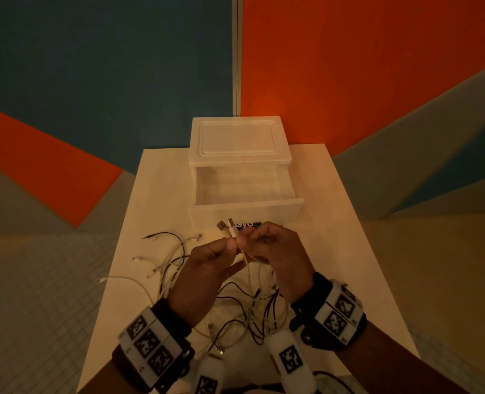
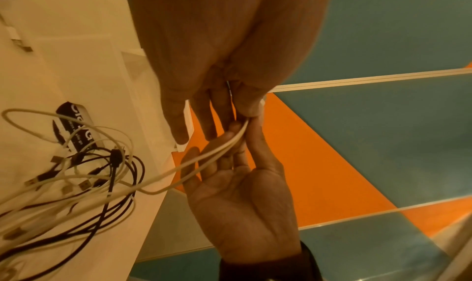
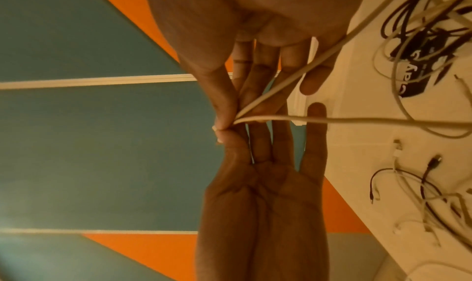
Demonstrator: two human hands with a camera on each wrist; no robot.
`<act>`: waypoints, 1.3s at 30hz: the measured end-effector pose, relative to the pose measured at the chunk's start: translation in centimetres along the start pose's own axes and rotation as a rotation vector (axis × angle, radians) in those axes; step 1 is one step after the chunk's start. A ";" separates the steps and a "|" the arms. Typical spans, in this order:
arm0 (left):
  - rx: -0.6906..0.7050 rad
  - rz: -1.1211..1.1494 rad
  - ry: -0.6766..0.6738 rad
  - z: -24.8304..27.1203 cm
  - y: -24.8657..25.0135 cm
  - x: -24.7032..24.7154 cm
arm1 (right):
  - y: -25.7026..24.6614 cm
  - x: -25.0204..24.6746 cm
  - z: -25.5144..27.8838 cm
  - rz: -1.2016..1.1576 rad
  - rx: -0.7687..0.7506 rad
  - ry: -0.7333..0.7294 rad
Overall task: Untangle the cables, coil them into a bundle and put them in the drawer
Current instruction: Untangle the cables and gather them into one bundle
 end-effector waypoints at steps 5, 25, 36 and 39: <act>0.046 0.004 -0.029 -0.2 0.5 0.4 | 1.1 -0.2 0.0 0.000 0.094 -0.033; 0.064 -0.231 0.079 -1.0 1.4 -0.3 | 0.5 -4.5 -0.7 0.821 -0.412 -0.037; 0.190 -0.288 -0.048 -1.7 3.7 3.1 | -1.0 -1.9 0.6 0.440 -0.350 -0.122; 0.195 -0.295 -0.123 -1.6 3.8 4.5 | -0.9 -1.8 1.0 0.442 -0.329 -0.146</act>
Point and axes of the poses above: each hand's wrist, its own z-axis away from the middle knuckle, its own x-axis out of the palm, y = z × x, the point moved 9 cm from there along -z, towards the middle knuckle, and after that the axes turned 4 degrees about -y, right-handed, at the moved point
